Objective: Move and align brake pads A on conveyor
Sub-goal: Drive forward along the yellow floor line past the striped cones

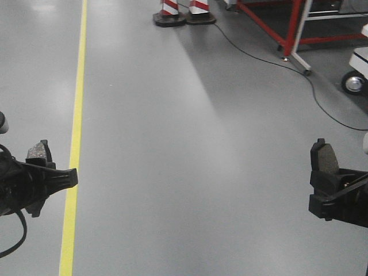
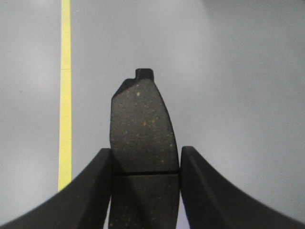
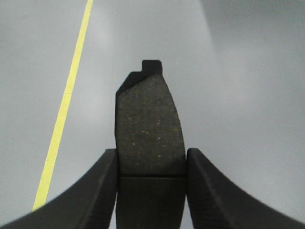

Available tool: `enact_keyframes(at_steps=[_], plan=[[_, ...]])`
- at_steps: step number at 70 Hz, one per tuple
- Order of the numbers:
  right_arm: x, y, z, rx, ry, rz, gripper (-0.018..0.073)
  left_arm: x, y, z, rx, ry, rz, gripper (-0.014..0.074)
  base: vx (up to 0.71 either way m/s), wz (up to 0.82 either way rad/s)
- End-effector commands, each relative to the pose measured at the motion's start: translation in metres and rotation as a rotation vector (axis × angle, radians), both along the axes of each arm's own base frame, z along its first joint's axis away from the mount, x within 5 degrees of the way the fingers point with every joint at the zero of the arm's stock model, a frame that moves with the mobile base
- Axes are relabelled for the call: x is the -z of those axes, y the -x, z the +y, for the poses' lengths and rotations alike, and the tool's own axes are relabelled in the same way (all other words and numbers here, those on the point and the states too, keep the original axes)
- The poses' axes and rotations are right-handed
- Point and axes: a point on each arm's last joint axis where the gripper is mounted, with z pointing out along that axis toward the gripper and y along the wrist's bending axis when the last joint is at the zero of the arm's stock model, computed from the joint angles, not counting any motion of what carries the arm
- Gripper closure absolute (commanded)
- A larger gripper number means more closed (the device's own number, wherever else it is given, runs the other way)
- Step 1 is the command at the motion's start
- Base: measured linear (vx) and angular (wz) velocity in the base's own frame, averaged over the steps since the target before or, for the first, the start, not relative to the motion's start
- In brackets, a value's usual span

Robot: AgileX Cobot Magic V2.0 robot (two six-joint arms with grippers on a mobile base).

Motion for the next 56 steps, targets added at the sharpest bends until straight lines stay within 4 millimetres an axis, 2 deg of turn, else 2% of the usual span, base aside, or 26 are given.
enact_keyframes(at_steps=[1,28,56], plan=[[-0.0189,-0.0039,0.0018,-0.019,-0.024,-0.126,0.0524,-0.0140,-0.0016,-0.0017,0.032,0.008,-0.074,0.0380,0.12,0.31],[-0.0189,-0.0039,0.0018,-0.019,-0.024,-0.126,0.0524,-0.0140,-0.0016,-0.0017,0.032,0.008,-0.074,0.0380,0.19,0.25],[-0.0189,-0.0039,0.0018,-0.019,-0.024,-0.126,0.0524,-0.0140,-0.0016,-0.0017,0.032,0.008,-0.074,0.0380,0.37,0.11]])
